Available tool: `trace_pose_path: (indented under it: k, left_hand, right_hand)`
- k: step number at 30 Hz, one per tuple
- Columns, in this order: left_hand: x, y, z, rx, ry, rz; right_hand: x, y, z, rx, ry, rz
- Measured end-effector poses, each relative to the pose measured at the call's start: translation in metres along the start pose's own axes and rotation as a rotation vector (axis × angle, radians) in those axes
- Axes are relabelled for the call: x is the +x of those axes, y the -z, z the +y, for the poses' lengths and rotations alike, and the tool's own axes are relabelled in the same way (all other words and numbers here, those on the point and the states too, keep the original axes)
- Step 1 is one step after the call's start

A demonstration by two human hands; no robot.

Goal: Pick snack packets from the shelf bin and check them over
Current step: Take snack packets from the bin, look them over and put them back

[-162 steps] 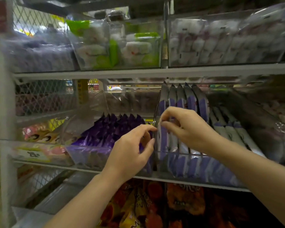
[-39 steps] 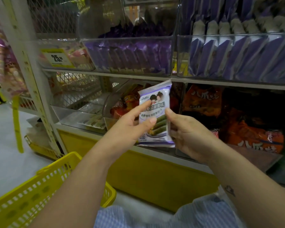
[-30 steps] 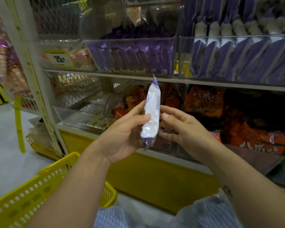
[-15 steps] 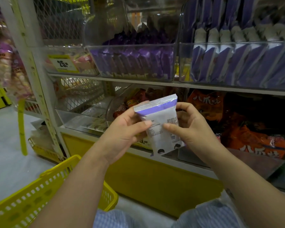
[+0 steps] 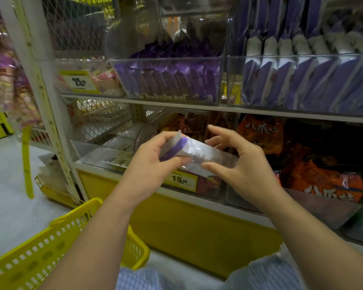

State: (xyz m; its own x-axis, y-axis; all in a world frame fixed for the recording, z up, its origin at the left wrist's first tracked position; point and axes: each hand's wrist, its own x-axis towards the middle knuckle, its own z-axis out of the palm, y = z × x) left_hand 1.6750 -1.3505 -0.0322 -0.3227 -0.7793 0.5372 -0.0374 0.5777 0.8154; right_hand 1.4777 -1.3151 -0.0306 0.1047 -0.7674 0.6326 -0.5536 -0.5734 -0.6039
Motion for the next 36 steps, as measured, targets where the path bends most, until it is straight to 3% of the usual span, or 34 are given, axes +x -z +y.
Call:
trace_pose_path:
  k: [5, 9, 17, 20, 25, 32, 36]
  left_hand:
    - [0.001, 0.021, -0.011, -0.201, 0.042, 0.053]
    - [0.003, 0.029, -0.02, -0.338, 0.106, 0.039]
    - [0.005, 0.027, -0.028, -0.506, 0.136, 0.068]
    - [0.006, 0.02, -0.023, -0.497, 0.167, 0.194]
    - [0.005, -0.005, -0.015, -0.218, 0.357, 0.532]
    - [0.003, -0.035, -0.008, -0.607, 0.545, 0.308]
    - [0.001, -0.036, -0.01, -0.62, 0.554, 0.246]
  right_hand:
    - [0.004, 0.015, 0.01, 0.213, -0.166, 0.026]
    - [0.004, 0.016, 0.01, 0.436, -0.175, 0.052]
    - [0.003, 0.015, 0.007, 0.495, -0.175, 0.105]
    - [0.0, 0.013, 0.001, 0.516, -0.2, 0.088]
    - [-0.003, 0.002, -0.011, 0.492, -0.229, 0.158]
    - [-0.002, -0.007, -0.011, 0.44, -0.171, 0.174]
    - [-0.002, -0.008, -0.01, 0.422, -0.162, 0.14]
